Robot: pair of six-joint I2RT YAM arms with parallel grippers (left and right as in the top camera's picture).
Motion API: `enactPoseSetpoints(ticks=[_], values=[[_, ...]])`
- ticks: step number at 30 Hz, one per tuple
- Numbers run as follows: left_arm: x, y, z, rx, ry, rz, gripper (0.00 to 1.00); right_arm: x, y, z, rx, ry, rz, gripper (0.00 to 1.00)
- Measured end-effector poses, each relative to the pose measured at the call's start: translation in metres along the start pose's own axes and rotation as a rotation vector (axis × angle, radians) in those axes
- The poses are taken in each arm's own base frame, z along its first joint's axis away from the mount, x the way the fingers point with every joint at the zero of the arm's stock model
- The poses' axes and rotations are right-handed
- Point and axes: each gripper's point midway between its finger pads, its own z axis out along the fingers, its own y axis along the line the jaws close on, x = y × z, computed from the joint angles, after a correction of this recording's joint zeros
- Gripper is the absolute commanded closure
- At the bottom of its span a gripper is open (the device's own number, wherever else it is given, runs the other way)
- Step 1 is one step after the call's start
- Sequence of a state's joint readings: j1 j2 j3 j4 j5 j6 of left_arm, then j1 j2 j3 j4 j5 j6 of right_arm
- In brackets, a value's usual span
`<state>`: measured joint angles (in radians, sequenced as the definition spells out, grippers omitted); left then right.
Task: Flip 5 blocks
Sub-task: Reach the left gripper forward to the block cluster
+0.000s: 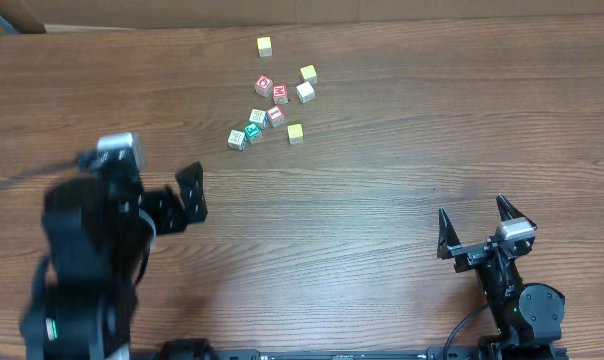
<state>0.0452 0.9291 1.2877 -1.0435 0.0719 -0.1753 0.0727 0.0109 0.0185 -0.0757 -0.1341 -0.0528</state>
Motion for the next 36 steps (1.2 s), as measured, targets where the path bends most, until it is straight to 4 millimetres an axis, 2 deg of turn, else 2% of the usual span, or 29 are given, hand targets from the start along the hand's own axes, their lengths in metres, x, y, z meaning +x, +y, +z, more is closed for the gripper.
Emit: enactPoseSetpoints(ticks=[2,5,6,7,8,9,11,15,21,25,36], values=[[0.003,-0.001,0.013,-0.003,0.092,-0.006,0.0,0.0,0.0,0.0,0.0,0.001,0.0,0.0],[0.012,0.0,0.045,-0.013,0.246,-0.018,0.0,0.0,0.0,0.0,0.0,0.0,0.0,0.0],[0.017,0.001,0.055,-0.017,0.289,-0.023,0.04,0.0,0.0,0.0,0.0,0.0,0.0,0.0],[0.024,0.003,0.065,-0.025,0.339,-0.028,0.13,0.0,0.0,0.0,0.0,0.0,0.0,0.0],[0.031,0.004,0.074,-0.031,0.385,-0.035,0.31,0.0,0.0,0.0,0.0,0.0,0.0,0.0],[0.038,0.006,0.083,-0.036,0.426,-0.038,0.43,0.0,0.0,0.0,0.0,0.001,0.0,0.0],[0.048,0.008,0.097,-0.044,0.495,-0.04,0.94,0.0,0.0,0.0,0.0,0.0,0.0,0.0],[0.064,0.012,0.116,-0.056,0.587,-0.046,0.96,0.0,0.0,0.0,0.0,0.0,0.0,0.0],[0.071,0.014,0.133,-0.061,0.627,-0.049,0.96,0.0,0.0,0.0,0.0,0.0,0.0,0.0],[0.069,0.015,0.144,-0.06,0.617,-0.048,0.96,0.0,0.0,0.0,0.0,0.0,0.0,0.0],[0.043,0.021,0.171,-0.091,0.489,-0.023,0.96,0.0,0.0,0.0,0.0,0.0,0.0,0.0]])
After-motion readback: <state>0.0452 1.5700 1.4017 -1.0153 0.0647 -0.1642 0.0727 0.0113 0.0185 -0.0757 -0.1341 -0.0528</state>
